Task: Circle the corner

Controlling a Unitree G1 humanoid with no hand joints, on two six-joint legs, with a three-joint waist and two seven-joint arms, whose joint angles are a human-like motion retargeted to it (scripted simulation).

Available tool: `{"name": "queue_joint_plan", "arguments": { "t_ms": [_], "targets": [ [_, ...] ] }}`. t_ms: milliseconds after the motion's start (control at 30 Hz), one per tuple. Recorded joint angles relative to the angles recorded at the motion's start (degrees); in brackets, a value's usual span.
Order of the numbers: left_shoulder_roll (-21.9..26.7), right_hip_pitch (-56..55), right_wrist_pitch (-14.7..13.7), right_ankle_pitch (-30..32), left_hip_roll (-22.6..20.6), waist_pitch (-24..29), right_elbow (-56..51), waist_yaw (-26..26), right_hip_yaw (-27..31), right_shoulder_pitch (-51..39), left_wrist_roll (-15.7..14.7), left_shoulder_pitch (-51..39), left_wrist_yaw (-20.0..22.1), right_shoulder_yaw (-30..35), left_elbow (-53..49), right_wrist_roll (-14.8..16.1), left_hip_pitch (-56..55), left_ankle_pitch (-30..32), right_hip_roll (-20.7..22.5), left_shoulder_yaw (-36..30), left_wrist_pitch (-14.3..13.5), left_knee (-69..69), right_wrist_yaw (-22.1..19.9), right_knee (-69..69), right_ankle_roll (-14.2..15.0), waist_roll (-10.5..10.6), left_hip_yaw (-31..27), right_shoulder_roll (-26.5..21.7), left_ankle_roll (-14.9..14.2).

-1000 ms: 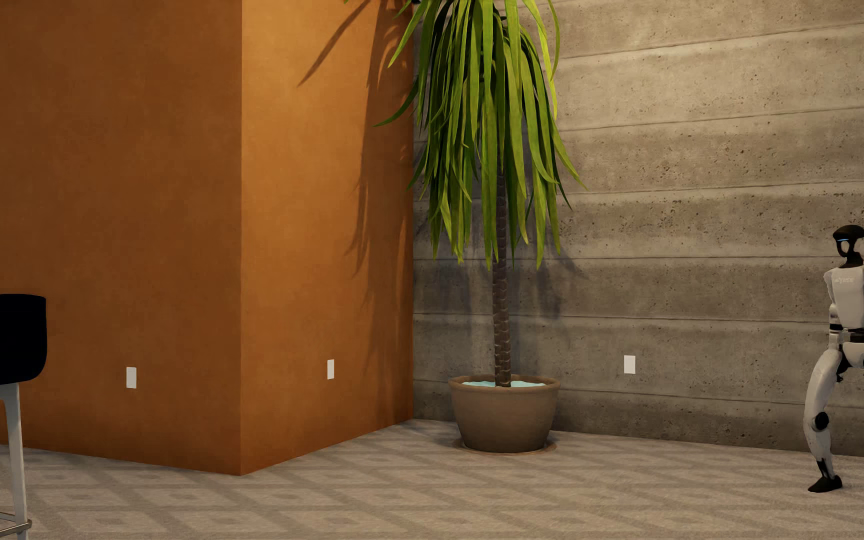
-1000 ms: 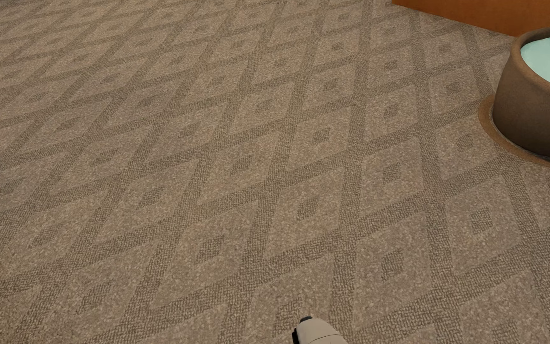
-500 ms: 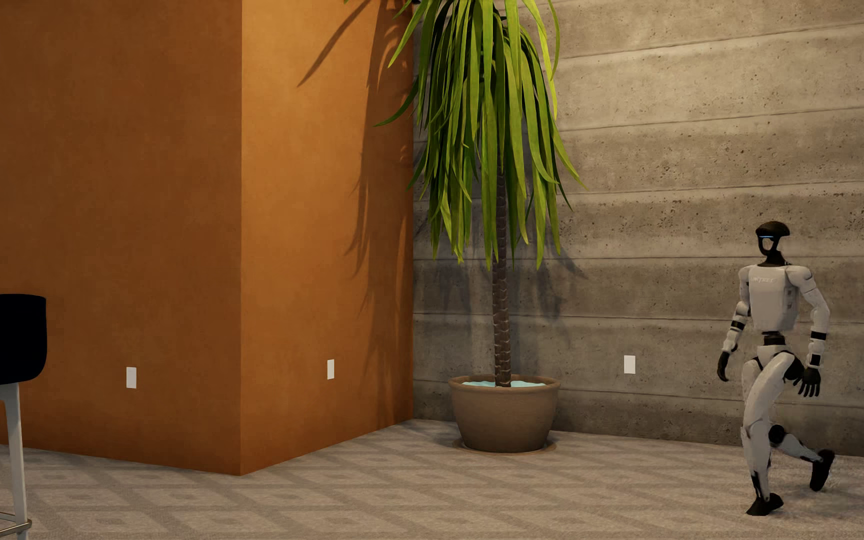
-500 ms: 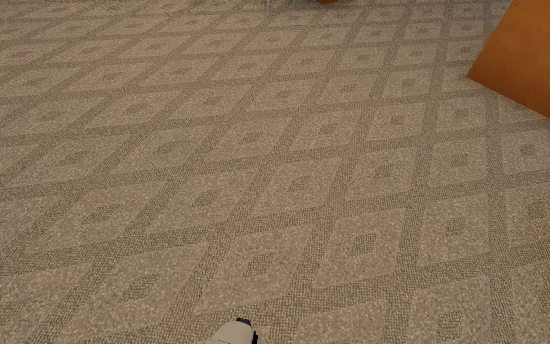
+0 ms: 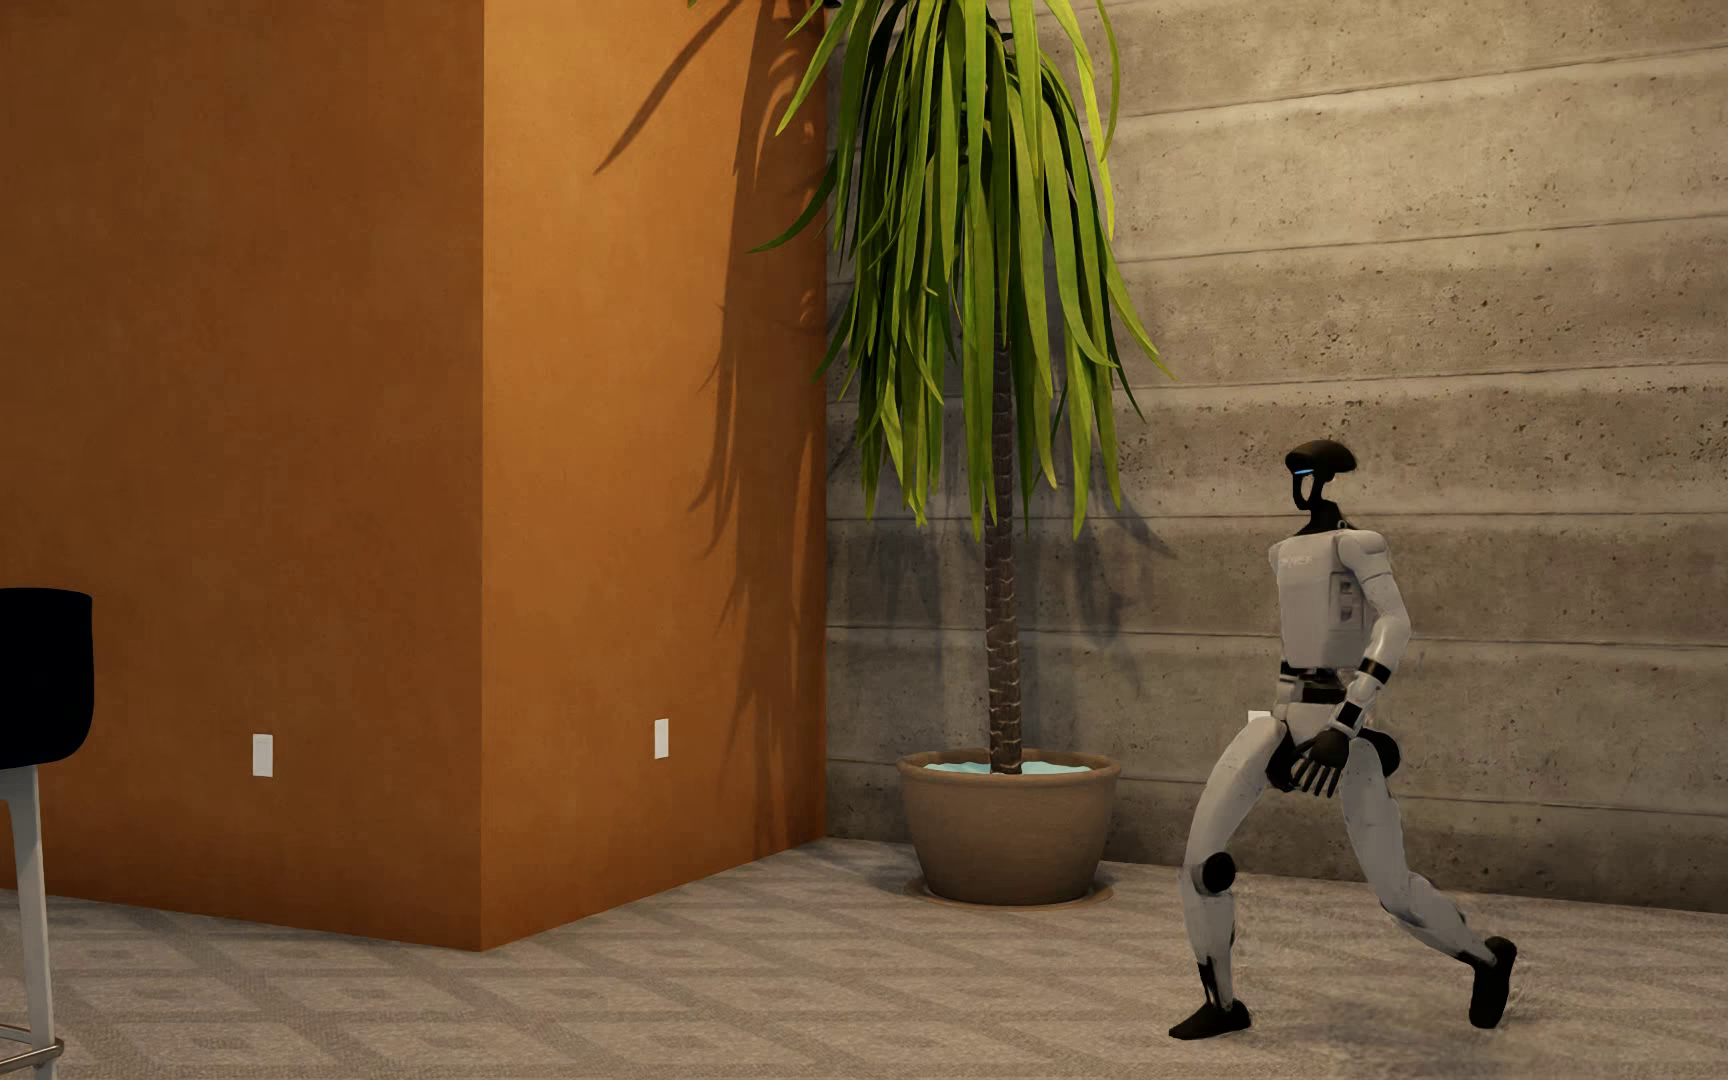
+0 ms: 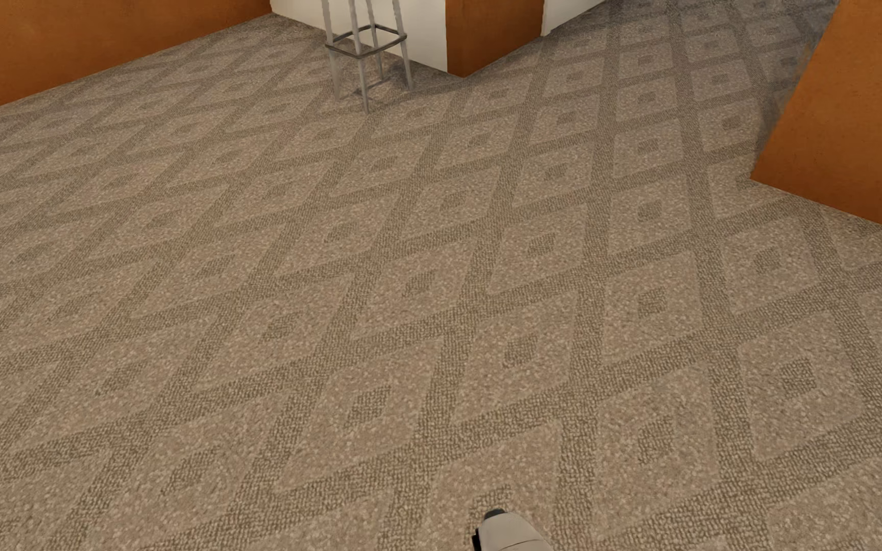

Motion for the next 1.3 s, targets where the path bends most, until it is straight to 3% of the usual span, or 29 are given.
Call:
{"name": "queue_joint_plan", "arguments": {
  "t_ms": [33, 67, 100, 133, 167, 200, 267, 300, 367, 400, 433, 467, 500, 533, 567, 633, 667, 733, 833, 867, 900, 933, 967, 1033, 1100, 1133, 1200, 1267, 1300],
  "targets": [
    [-0.7, 3.0, 0.0, -2.8, 0.4, 0.6, 1.5, 1.3, 0.0, -0.6, 0.0, 1.3, 0.0, -0.4, 2.9, 0.0, -4.0, 9.8, 2.0, 0.6, 0.0, 11.7, 0.0, 3.2, 0.0, 0.1, 0.0, 0.3, 0.0],
    [-0.7, 7.1, 0.0, -6.0, 1.5, 1.8, -0.3, 2.2, 0.0, -0.6, 0.0, 2.5, 0.0, -2.1, 3.8, 0.0, -11.2, 12.7, 6.3, -0.2, 0.0, 26.7, 0.0, 2.7, 0.0, 1.0, 0.0, 0.6, 0.0],
    [-1.1, 13.3, 0.0, -7.6, 0.4, 2.8, -1.4, 5.1, 0.0, -0.7, 0.0, 2.0, 0.0, -2.0, 6.4, 0.0, -16.6, 7.5, 8.0, -4.0, 0.0, 36.0, 0.0, 0.1, 0.0, 0.6, 0.0, 0.6, 0.0],
    [-2.5, 18.6, 0.0, -8.0, -2.3, 3.2, -3.3, 8.5, 0.0, -1.7, 0.0, 2.8, 0.0, -2.1, 8.2, 0.0, -23.1, 2.9, 7.7, -2.2, 0.0, 40.6, 0.0, -2.4, 0.0, -0.9, 0.0, 0.8, 0.0],
    [-1.4, 24.3, 0.0, -8.2, -4.1, 3.3, -6.4, 12.2, 0.0, -2.0, 0.0, 4.9, 0.0, -1.9, 5.4, 0.0, -29.2, 3.0, 7.9, -4.8, 0.0, 39.1, 0.0, -6.3, 0.0, -2.2, 0.0, 0.3, 0.0],
    [-3.6, 30.6, 0.0, -8.2, -5.2, 3.6, -8.8, 15.9, 0.0, -2.2, 0.0, 5.9, 0.0, -2.9, 9.7, 0.0, -33.4, 5.7, 7.9, -2.2, 0.0, 31.0, 0.0, -10.5, 0.0, -3.0, 0.0, -0.1, 0.0],
    [-2.1, 40.6, 0.0, -9.7, -6.9, 3.8, -14.3, 21.1, 0.0, -3.5, 0.0, 8.7, 0.0, -4.1, 9.5, 0.0, -40.6, 12.2, 5.8, -6.5, 0.0, 8.7, 0.0, -16.0, 0.0, -5.1, 0.0, -0.6, 0.0],
    [-2.1, 43.9, 0.0, -11.4, -5.8, 3.1, -16.0, 22.6, 0.0, -5.1, 0.0, 9.5, 0.0, -4.7, 9.4, 0.0, -43.9, 9.1, 6.1, -6.7, 0.0, -2.1, 0.0, -17.4, 0.0, -4.7, 0.0, -1.1, 0.0],
    [-1.9, 48.6, 0.0, -14.5, -3.3, 2.1, -18.1, 25.7, 0.0, -8.0, 0.0, 10.4, 0.0, -6.8, 9.5, 0.0, -48.3, -17.1, 5.6, -7.8, 0.0, -13.0, 0.0, -17.1, 0.0, -4.0, 0.0, -2.1, 0.0],
    [-1.5, 50.8, 0.0, -14.1, -2.1, 2.2, -18.1, 27.4, 0.0, -8.9, 0.0, 11.1, 0.0, -7.7, 9.1, 0.0, -49.6, -21.0, 4.4, -8.5, 0.0, -12.9, 0.0, -16.0, 0.0, -4.3, 0.0, -2.1, 0.0],
    [-1.2, 53.5, 0.0, -10.8, -2.2, 2.7, -17.0, 28.9, 0.0, -9.2, 0.0, 11.7, 0.0, -8.9, 9.3, 0.0, -50.9, -12.7, 2.9, -8.7, 0.0, -12.5, 0.0, -14.6, 0.0, -5.0, 0.0, -1.7, 0.0],
    [-1.2, 54.2, 0.0, -4.4, -3.5, 1.9, -15.9, 29.1, 0.0, -8.4, 0.0, 12.1, 0.0, -9.8, 9.9, 0.0, -52.8, 0.6, 0.7, -8.9, 0.0, -8.0, 0.0, -10.8, 0.0, -6.0, 0.0, -1.4, 0.0],
    [-1.3, 51.5, 0.0, 6.0, -6.7, 1.0, -14.5, 28.2, 0.0, -7.1, 0.0, 12.3, 0.0, -10.3, 10.6, 0.0, -54.0, 10.6, -2.0, -9.1, 0.0, -3.4, 0.0, -3.0, 0.0, -8.2, 0.0, -0.6, 0.0],
    [-1.0, 47.3, 0.0, 14.2, -8.6, 0.9, -10.4, 26.6, 0.0, -6.6, 0.0, 11.7, 0.0, -6.9, 12.6, 0.0, -52.5, 12.4, -2.7, -8.1, 0.0, 1.0, 0.0, 7.8, 0.0, -9.5, 0.0, -0.6, 0.0],
    [-0.7, 39.1, 0.0, 14.6, -11.7, 0.6, -10.3, 24.9, 0.0, -4.9, 0.0, 10.5, 0.0, -6.7, 12.6, 0.0, -50.5, 10.8, -3.6, -6.9, 0.0, 2.3, 0.0, 20.8, 0.0, -10.7, 0.0, -0.6, 0.0],
    [-0.7, 27.3, 0.0, -1.7, -13.7, 2.4, -9.5, 18.6, 0.0, -3.3, 0.0, 7.4, 0.0, -3.3, 12.6, 0.0, -38.1, 3.7, -1.7, -3.6, 0.0, -2.4, 0.0, 34.7, 0.0, -10.7, 0.0, -1.0, 0.0],
    [0.1, 21.1, 0.0, -5.2, -13.7, 2.6, -9.0, 15.0, 0.0, -1.8, 0.0, 6.0, 0.0, -2.3, 10.8, 0.0, -31.7, -0.6, -0.2, -4.2, 0.0, -5.7, 0.0, 35.0, 0.0, -10.1, 0.0, -1.2, 0.0],
    [1.7, 13.3, 0.0, -5.8, -11.5, 3.3, -6.2, 7.5, 0.0, 1.2, 0.0, 4.9, 0.0, -2.0, 3.7, 0.0, -18.3, -9.9, 2.1, -1.4, 0.0, -13.2, 0.0, 22.1, 0.0, -8.1, 0.0, -2.1, 0.0],
    [3.1, 6.1, 0.0, -3.6, -9.3, 1.3, -2.4, 0.9, 0.0, 4.6, 0.0, 0.8, 0.0, -2.0, -4.7, 0.0, -5.3, -25.2, 0.2, 2.3, 0.0, -15.1, 0.0, -9.6, 0.0, -7.7, 0.0, -3.3, 0.0],
    [3.5, 5.8, 0.0, 2.4, -9.0, 0.4, -0.8, -0.2, 0.0, 5.3, 0.0, -0.7, 0.0, -1.4, -6.4, 0.0, -2.9, -26.7, -0.3, 3.9, 0.0, -15.0, 0.0, -17.0, 0.0, -8.0, 0.0, -3.4, 0.0],
    [3.4, 4.0, 0.0, 30.1, -9.1, -0.6, 0.5, -0.1, 0.0, 6.0, 0.0, -2.0, 0.0, -1.7, -7.2, 0.0, -1.7, -25.4, -0.5, 5.0, 0.0, -16.0, 0.0, -40.1, 0.0, -8.4, 0.0, -3.4, 0.0],
    [3.3, 2.2, 0.0, 5.4, -8.2, -0.1, 2.2, 0.4, 0.0, 6.3, 0.0, -2.0, 0.0, -1.4, -7.9, 0.0, 0.5, -21.2, 0.3, 6.1, 0.0, -15.0, 0.0, -17.5, 0.0, -8.7, 0.0, -3.3, 0.0],
    [2.5, 1.5, 0.0, -6.3, -6.6, 0.4, 4.0, 0.8, 0.0, 6.2, 0.0, -0.9, 0.0, -0.2, -7.1, 0.0, 1.9, -14.1, 1.6, 7.5, 0.0, -10.5, 0.0, -10.2, 0.0, -8.4, 0.0, -3.5, 0.0],
    [0.4, 1.2, 0.0, -7.3, -1.7, 1.5, 5.6, 2.9, 0.0, 4.8, 0.0, 1.3, 0.0, -0.7, 0.5, 0.0, -4.8, 0.8, 5.7, 7.2, 0.0, 13.2, 0.0, 3.7, 0.0, -7.2, 0.0, -3.0, 0.0],
    [0.9, 9.5, 0.0, -9.3, -2.1, 2.5, 1.0, 6.2, 0.0, 1.4, 0.0, 2.3, 0.0, 1.5, 8.0, 0.0, -20.1, -1.6, 11.0, 1.7, 0.0, 43.0, 0.0, 1.0, 0.0, -8.6, 0.0, -2.5, 0.0],
    [1.4, 15.5, 0.0, -7.1, -3.1, 2.6, -3.3, 10.3, 0.0, 1.0, 0.0, 3.7, 0.0, 0.5, 10.0, 0.0, -26.6, -2.5, 12.3, -1.9, 0.0, 48.6, 0.0, -2.7, 0.0, -10.2, 0.0, -2.0, 0.0],
    [0.6, 28.5, 0.0, -3.1, -5.4, 2.6, -11.0, 17.2, 0.0, -1.3, 0.0, 8.2, 0.0, -1.4, 13.0, 0.0, -38.3, 2.7, 12.8, -3.2, 0.0, 41.6, 0.0, -11.6, 0.0, -12.1, 0.0, -1.2, 0.0],
    [0.1, 38.5, 0.0, 1.1, -5.7, 2.4, -17.1, 23.9, 0.0, -3.8, 0.0, 12.4, 0.0, -2.1, 12.7, 0.0, -45.6, 12.9, 10.4, -4.7, 0.0, 18.0, 0.0, -17.7, 0.0, -12.8, 0.0, -0.9, 0.0],
    [-0.5, 42.5, 0.0, 2.1, -5.1, 1.9, -20.1, 25.6, 0.0, -5.0, 0.0, 14.1, 0.0, -2.4, 12.8, 0.0, -48.5, 14.7, 8.8, -4.5, 0.0, 6.2, 0.0, -19.5, 0.0, -12.4, 0.0, -1.3, 0.0]
  ]
}}
